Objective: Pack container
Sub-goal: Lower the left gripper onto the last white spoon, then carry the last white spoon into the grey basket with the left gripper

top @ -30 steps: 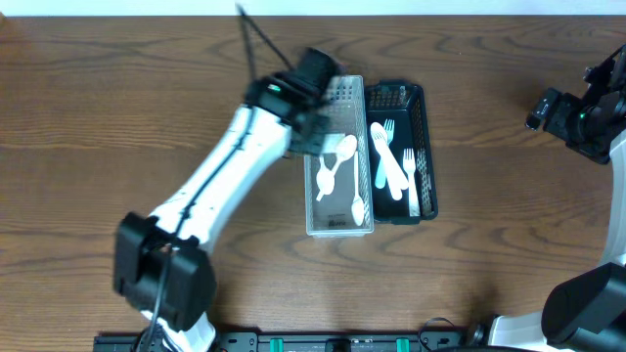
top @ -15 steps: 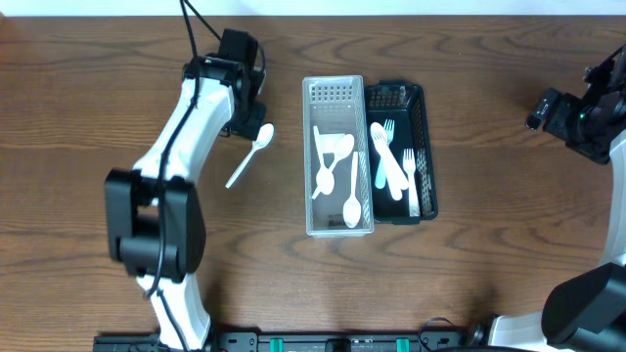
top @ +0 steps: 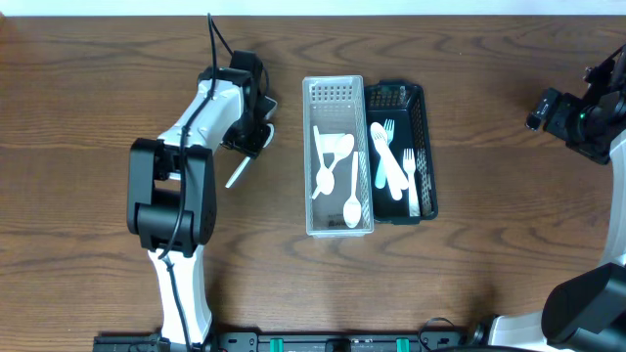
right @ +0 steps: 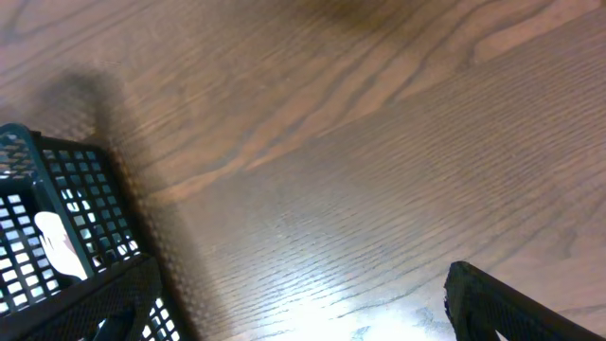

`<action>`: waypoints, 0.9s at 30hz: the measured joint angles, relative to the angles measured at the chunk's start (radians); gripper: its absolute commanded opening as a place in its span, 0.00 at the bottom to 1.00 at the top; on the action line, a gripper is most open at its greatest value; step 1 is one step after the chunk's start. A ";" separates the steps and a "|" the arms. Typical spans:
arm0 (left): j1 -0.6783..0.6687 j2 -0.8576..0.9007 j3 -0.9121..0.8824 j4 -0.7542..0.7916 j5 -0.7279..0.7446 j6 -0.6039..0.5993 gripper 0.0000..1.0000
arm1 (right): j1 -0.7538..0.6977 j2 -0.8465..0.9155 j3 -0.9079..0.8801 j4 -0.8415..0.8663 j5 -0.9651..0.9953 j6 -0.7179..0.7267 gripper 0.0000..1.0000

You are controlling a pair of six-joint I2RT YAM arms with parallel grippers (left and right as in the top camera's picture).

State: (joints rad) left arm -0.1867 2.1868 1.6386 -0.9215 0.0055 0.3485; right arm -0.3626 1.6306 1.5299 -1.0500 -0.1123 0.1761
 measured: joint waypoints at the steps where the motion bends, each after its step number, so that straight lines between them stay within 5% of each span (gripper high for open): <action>1: 0.000 0.002 -0.002 0.002 0.008 0.000 0.46 | 0.000 0.000 0.000 0.000 0.000 0.000 0.99; 10: 0.000 -0.001 -0.044 0.044 0.047 0.001 0.43 | 0.000 0.000 0.000 0.000 0.000 0.000 0.99; 16: 0.000 -0.006 -0.053 0.048 0.061 0.000 0.06 | 0.000 0.000 0.000 0.000 0.000 0.000 0.99; 27: -0.018 -0.074 0.001 -0.174 0.058 -0.084 0.06 | 0.000 0.000 0.000 0.000 0.000 0.000 0.99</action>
State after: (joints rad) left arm -0.2050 2.1128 1.6398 -1.0950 0.0635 0.2649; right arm -0.3626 1.6306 1.5303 -1.0500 -0.1123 0.1761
